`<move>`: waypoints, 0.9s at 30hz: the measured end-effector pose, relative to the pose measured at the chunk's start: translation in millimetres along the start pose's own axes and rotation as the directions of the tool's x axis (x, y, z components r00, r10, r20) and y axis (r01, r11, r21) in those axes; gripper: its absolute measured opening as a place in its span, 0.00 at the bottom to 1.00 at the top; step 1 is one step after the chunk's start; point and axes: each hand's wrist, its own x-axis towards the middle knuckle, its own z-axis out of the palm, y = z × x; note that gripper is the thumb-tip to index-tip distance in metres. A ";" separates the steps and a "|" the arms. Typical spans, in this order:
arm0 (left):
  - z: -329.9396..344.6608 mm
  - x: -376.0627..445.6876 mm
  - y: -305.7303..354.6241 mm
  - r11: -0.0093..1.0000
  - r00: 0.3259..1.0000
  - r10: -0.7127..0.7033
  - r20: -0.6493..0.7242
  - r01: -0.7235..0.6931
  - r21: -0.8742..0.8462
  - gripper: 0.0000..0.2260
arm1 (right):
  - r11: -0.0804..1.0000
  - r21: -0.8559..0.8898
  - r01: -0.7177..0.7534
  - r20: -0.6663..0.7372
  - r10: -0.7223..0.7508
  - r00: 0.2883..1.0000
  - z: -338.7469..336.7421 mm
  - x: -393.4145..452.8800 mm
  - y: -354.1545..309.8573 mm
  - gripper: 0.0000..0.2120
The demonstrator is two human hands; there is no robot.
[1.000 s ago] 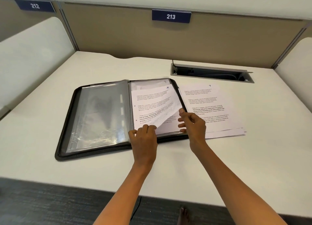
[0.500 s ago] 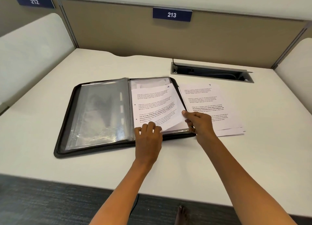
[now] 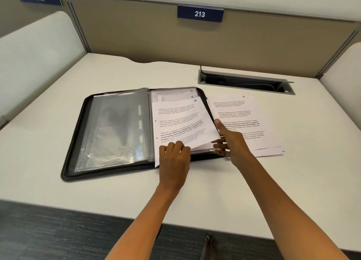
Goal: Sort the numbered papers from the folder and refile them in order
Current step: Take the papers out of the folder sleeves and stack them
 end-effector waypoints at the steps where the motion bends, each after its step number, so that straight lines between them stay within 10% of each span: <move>1: -0.8 -2.8 1.0 1.000 1.000 0.003 -0.005 -0.003 -0.010 0.07 | 1.000 -0.015 -0.007 0.004 0.007 1.000 -0.4 0.6 0.2 0.20; 16: -0.6 -52.9 3.8 0.974 0.991 0.116 0.063 -0.102 -0.201 0.08 | 0.999 -0.019 -0.026 0.117 0.028 0.993 -38.5 -5.4 56.4 0.07; 22: -9.8 -55.7 -7.2 0.870 0.939 -0.270 0.211 0.332 -0.365 0.06 | 1.000 0.027 0.011 0.037 -0.012 0.999 -55.5 -14.1 77.0 0.13; 27: -20.2 -53.7 -8.2 0.599 0.743 -0.550 0.380 0.669 -0.441 0.07 | 0.998 0.046 0.043 -0.036 -0.041 0.999 -68.0 -28.1 92.7 0.09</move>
